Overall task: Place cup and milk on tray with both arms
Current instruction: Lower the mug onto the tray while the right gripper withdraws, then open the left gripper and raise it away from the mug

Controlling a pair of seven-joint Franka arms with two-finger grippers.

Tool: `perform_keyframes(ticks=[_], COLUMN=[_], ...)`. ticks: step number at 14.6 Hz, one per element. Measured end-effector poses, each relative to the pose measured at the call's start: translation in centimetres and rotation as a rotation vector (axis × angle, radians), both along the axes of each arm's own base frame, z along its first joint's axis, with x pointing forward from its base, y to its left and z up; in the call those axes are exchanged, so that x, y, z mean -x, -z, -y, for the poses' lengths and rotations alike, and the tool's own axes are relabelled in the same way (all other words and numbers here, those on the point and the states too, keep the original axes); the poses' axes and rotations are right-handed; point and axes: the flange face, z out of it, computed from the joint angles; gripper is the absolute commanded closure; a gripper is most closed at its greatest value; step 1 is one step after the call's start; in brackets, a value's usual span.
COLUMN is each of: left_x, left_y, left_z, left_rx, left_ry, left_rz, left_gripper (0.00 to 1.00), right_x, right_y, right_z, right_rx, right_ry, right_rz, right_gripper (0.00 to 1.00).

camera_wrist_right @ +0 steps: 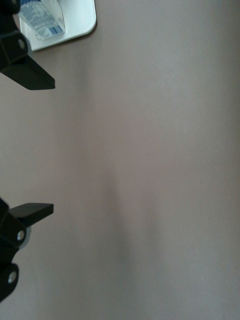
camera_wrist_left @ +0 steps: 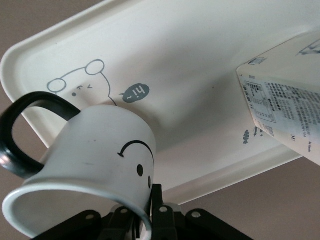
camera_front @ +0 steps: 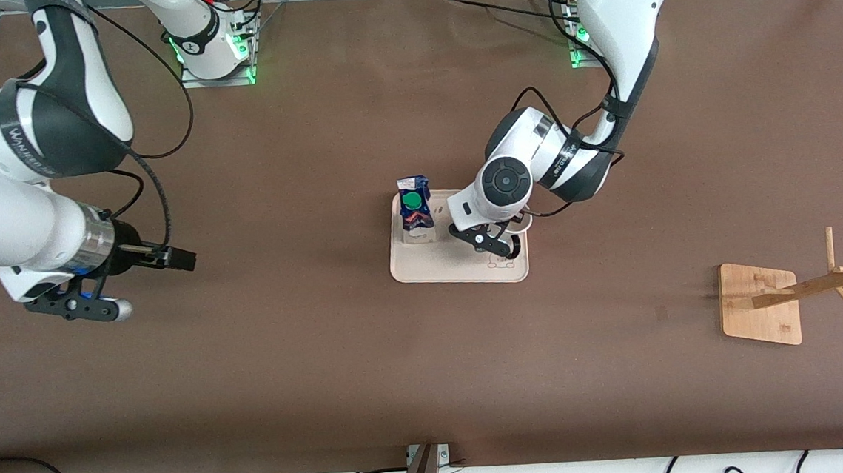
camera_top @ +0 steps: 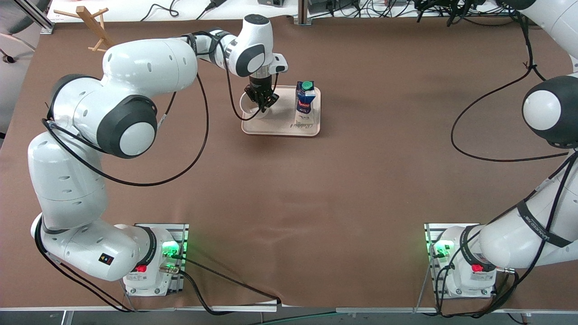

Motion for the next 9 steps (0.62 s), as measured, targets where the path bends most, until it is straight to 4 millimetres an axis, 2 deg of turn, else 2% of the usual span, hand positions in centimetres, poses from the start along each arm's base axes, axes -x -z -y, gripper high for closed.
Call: perform_keyframes(ticks=[3, 4, 5, 6, 9], left_x=[0.1, 0.1, 0.1, 0.0, -0.3], left_y=[0.0, 0.0, 0.1, 0.2, 1.1], left_z=[0.4, 0.4, 0.4, 0.4, 0.0], left_rx=[-0.008, -0.010, -0.011, -0.014, -0.022], left_ry=[0.006, 0.006, 0.006, 0.005, -0.002], left_rz=[0.001, 0.001, 0.002, 0.002, -0.002], left_gripper=[0.99, 0.72, 0.53, 0.49, 0.48], right_x=[-0.6, -0.9, -1.3, -1.5, -1.7], right_y=[-0.2, -0.4, -0.6, -0.7, -0.9], right_z=[3.8, 4.8, 5.3, 5.4, 5.3], right_rx=[-0.005, -0.010, -0.015, -0.018, -0.021], right_ry=[0.014, -0.012, -0.044, -0.068, -0.097], right_rz=[0.014, 0.038, 0.067, 0.090, 0.106], right_gripper=[0.00, 0.00, 0.00, 0.00, 0.00])
